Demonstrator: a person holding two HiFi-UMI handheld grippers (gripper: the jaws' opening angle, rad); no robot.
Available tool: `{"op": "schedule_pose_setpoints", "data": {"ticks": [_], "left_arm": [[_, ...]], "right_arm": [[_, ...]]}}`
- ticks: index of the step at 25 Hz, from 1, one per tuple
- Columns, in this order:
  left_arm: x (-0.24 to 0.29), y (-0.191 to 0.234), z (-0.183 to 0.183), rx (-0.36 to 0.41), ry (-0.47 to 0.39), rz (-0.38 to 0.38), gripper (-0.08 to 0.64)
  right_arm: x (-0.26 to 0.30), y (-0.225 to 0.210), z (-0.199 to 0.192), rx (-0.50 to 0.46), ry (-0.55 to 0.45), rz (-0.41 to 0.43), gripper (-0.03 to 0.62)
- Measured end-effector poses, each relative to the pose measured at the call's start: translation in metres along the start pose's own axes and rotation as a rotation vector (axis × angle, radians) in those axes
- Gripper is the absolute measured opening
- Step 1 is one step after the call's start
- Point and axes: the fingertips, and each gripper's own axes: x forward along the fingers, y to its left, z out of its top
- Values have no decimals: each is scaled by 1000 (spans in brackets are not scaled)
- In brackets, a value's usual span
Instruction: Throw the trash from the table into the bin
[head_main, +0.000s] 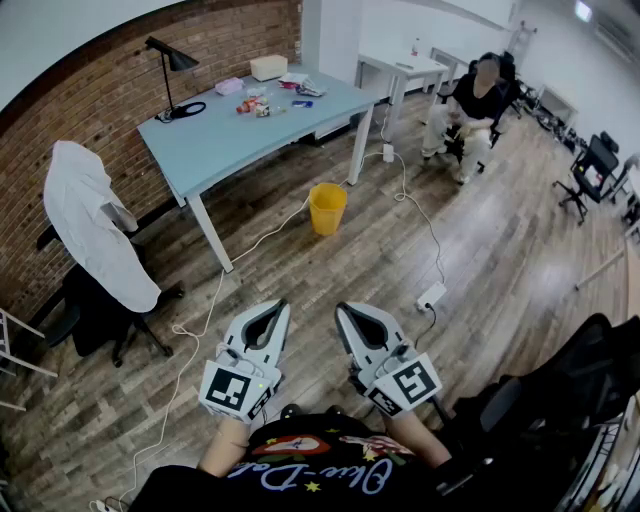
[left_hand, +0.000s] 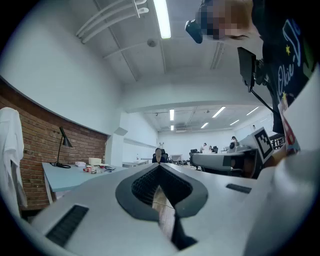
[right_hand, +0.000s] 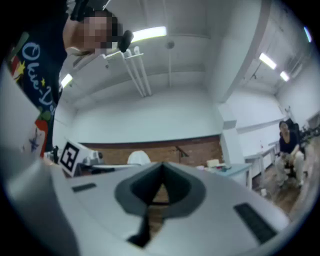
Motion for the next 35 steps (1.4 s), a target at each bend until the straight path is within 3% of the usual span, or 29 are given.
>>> {"op": "schedule_pose_setpoints", "data": {"ticks": [35], "left_arm": [[14, -10, -4, 7, 27, -36, 8]], "right_arm": [[-14, -22, 5, -5, -35, -29, 8]]}}
